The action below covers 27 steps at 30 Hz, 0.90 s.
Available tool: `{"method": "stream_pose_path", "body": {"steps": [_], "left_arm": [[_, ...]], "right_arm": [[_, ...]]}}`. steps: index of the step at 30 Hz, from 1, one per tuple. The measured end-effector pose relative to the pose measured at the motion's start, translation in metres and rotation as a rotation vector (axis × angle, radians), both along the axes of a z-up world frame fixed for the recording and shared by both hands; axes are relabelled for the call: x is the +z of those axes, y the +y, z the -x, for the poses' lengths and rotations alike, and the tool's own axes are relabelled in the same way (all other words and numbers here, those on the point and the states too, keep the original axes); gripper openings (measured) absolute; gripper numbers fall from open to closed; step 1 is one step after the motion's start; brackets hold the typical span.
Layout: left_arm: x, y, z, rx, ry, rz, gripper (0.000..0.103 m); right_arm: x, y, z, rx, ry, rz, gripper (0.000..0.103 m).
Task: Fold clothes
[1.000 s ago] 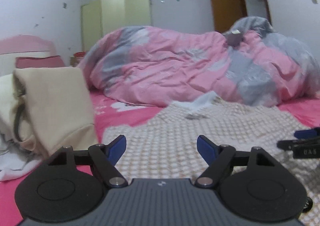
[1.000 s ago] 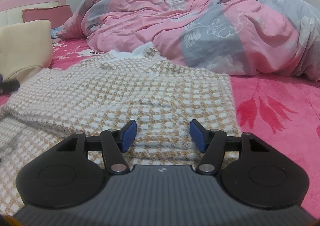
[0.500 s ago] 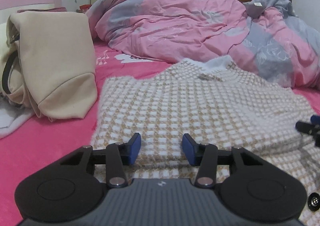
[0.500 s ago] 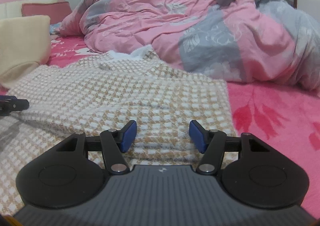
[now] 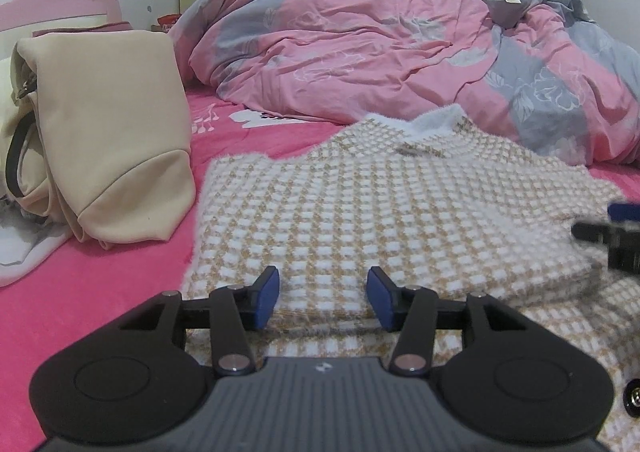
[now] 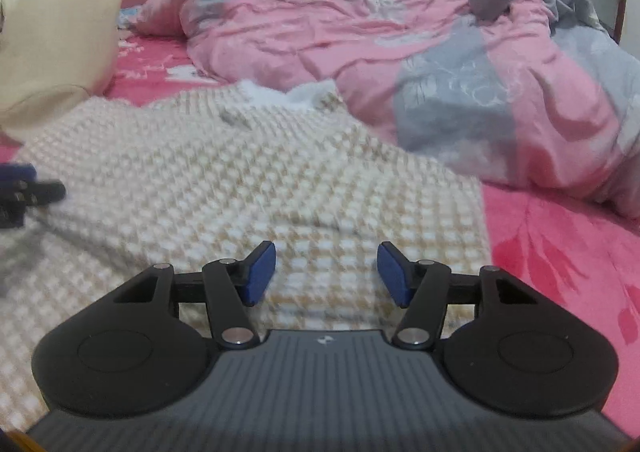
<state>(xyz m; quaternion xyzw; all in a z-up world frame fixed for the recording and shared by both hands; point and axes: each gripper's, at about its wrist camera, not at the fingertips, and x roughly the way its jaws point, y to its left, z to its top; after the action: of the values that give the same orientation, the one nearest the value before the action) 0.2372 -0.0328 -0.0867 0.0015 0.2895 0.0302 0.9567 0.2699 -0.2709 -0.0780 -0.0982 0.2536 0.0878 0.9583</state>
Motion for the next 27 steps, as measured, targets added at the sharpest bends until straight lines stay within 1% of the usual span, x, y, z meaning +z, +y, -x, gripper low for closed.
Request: {"method": "stream_pose_path", "body": {"steps": [3, 4, 5, 7, 9, 11, 13, 15, 16, 18, 22, 24, 26, 27], "left_arm": [[0.0, 0.0, 0.0, -0.001, 0.0, 0.0, 0.052], [0.0, 0.0, 0.0, -0.001, 0.001, 0.0, 0.052], [0.0, 0.0, -0.001, -0.001, 0.001, 0.001, 0.053], [0.0, 0.001, -0.001, -0.002, 0.002, 0.003, 0.053], [0.0, 0.001, -0.002, -0.003, 0.003, 0.004, 0.053], [0.0, 0.0, -0.003, -0.002, 0.004, 0.004, 0.054], [0.0, 0.0, -0.003, -0.003, 0.004, 0.005, 0.055], [0.0, 0.0, -0.003, -0.003, 0.004, 0.006, 0.055], [0.0, 0.0, -0.003, -0.004, 0.004, 0.007, 0.055], [0.0, 0.0, -0.003, -0.004, 0.004, 0.01, 0.056], [0.0, 0.001, -0.003, -0.006, 0.004, 0.015, 0.056], [0.0, 0.001, -0.003, -0.005, 0.004, 0.015, 0.056], [0.0, 0.001, -0.003, -0.006, 0.004, 0.014, 0.057], [0.0, 0.001, -0.003, -0.006, 0.004, 0.013, 0.057]], "right_arm": [[0.014, 0.0, -0.011, -0.027, -0.051, -0.029, 0.056], [0.012, -0.002, -0.018, -0.05, -0.052, -0.023, 0.057], [0.004, -0.005, -0.026, -0.082, -0.029, -0.014, 0.057], [-0.018, -0.015, -0.041, -0.136, 0.05, -0.023, 0.059], [-0.013, -0.025, -0.041, -0.147, 0.056, -0.096, 0.059], [-0.001, -0.027, -0.044, -0.159, 0.067, -0.116, 0.058], [0.01, -0.03, -0.043, -0.167, 0.016, -0.112, 0.058], [0.012, -0.037, -0.047, -0.198, -0.008, -0.14, 0.058], [0.009, -0.039, -0.051, -0.213, -0.006, -0.141, 0.058], [-0.015, -0.039, -0.063, -0.236, 0.052, -0.084, 0.059], [-0.02, -0.035, -0.06, -0.234, 0.03, -0.058, 0.06], [-0.013, -0.037, -0.056, -0.233, 0.026, -0.073, 0.058], [-0.003, -0.039, -0.045, -0.229, 0.001, -0.107, 0.058], [0.002, -0.038, -0.038, -0.207, -0.011, -0.116, 0.058]]}}
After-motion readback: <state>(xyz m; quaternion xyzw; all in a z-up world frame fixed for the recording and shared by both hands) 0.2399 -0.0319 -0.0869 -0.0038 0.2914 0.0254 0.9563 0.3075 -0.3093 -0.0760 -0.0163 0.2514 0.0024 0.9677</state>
